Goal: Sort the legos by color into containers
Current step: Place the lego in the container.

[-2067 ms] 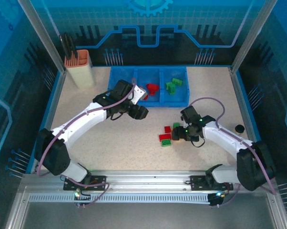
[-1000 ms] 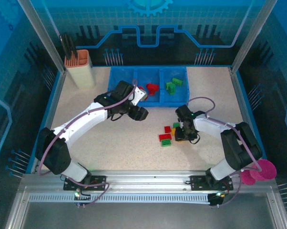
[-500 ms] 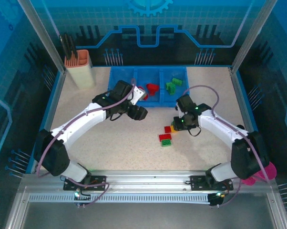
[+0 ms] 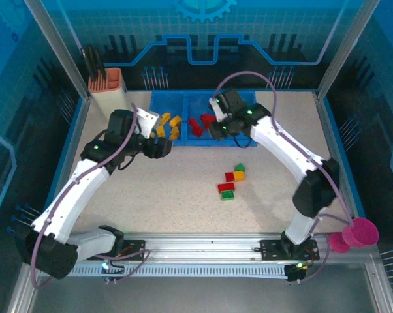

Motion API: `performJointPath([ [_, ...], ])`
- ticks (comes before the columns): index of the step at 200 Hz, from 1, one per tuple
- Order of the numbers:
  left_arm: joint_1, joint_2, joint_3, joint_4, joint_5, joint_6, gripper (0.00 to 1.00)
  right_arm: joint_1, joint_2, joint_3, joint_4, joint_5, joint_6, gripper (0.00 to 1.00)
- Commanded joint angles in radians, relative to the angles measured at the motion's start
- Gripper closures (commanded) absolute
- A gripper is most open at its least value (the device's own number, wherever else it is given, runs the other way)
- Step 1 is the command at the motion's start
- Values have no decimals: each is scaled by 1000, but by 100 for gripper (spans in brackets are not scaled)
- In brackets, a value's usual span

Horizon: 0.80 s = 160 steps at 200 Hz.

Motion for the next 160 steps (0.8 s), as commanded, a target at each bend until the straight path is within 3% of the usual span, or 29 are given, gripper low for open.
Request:
performJointPath([
  [1, 31, -73, -47, -55, 5, -3, 21, 42, 143, 188, 19, 60, -121, 75],
  [31, 49, -148, -106, -56, -6, -32, 20, 71, 334, 445, 15, 69, -182, 75],
  [62, 59, -197, -140, -53, -12, -63, 20, 93, 469, 597, 88, 34, -211, 75],
  [97, 61, -233, -160, -61, -2, -77, 19, 107, 584, 634, 238, -34, -234, 75],
  [126, 62, -256, -165, -59, -12, -80, 19, 147, 596, 474, 502, -4, -380, 71],
  [160, 64, -269, -168, -58, -8, -83, 19, 176, 720, 622, 447, 79, -483, 72],
])
